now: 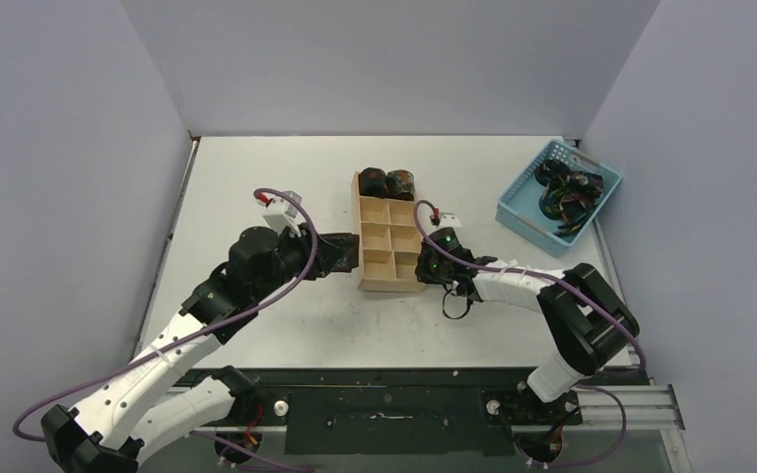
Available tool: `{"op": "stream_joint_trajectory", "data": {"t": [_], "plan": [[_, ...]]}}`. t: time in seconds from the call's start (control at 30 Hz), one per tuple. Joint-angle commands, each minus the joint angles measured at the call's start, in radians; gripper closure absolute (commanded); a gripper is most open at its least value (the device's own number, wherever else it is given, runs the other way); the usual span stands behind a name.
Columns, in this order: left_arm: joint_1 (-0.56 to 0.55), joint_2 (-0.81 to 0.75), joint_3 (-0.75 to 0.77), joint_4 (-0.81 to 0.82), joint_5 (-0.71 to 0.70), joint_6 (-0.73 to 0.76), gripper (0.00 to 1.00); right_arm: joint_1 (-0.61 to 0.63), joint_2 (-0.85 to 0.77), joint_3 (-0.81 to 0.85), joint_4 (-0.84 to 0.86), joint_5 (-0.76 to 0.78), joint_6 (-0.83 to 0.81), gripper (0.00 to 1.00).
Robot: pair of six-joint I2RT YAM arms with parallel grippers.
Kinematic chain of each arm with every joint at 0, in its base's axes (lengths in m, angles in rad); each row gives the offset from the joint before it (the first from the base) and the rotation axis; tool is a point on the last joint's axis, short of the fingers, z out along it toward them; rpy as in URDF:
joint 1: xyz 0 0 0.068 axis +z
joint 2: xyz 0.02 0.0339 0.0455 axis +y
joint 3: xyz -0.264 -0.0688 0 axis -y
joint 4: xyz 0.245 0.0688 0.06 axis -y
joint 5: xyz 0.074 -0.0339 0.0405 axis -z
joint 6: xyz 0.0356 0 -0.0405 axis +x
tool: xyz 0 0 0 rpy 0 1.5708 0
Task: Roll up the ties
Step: Move the tie to the center of the board.
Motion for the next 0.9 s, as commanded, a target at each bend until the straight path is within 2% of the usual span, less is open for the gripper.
{"op": "stream_joint_trajectory", "data": {"t": [0.0,0.3,0.53,0.73,0.8,0.87], "plan": [[0.004,0.012,0.059,0.067,0.026,0.012,1.0,0.061,-0.082,-0.053,-0.063,-0.014,0.029,0.95],[0.005,0.093,0.05,0.142,0.071,-0.024,1.0,0.159,-0.227,-0.162,-0.105,0.025,0.179,0.95],[0.011,0.286,0.143,0.224,0.196,-0.071,1.0,0.18,-0.235,-0.18,-0.123,0.05,0.17,0.95],[0.023,0.397,0.201,0.277,0.225,-0.11,1.0,0.203,-0.252,-0.191,-0.139,0.077,0.187,0.95],[0.029,0.425,0.216,0.28,0.228,-0.113,1.0,0.208,-0.26,-0.188,-0.148,0.083,0.182,0.89],[0.034,0.444,0.226,0.279,0.229,-0.111,1.0,0.208,-0.268,-0.18,-0.16,0.085,0.174,0.8]]}}
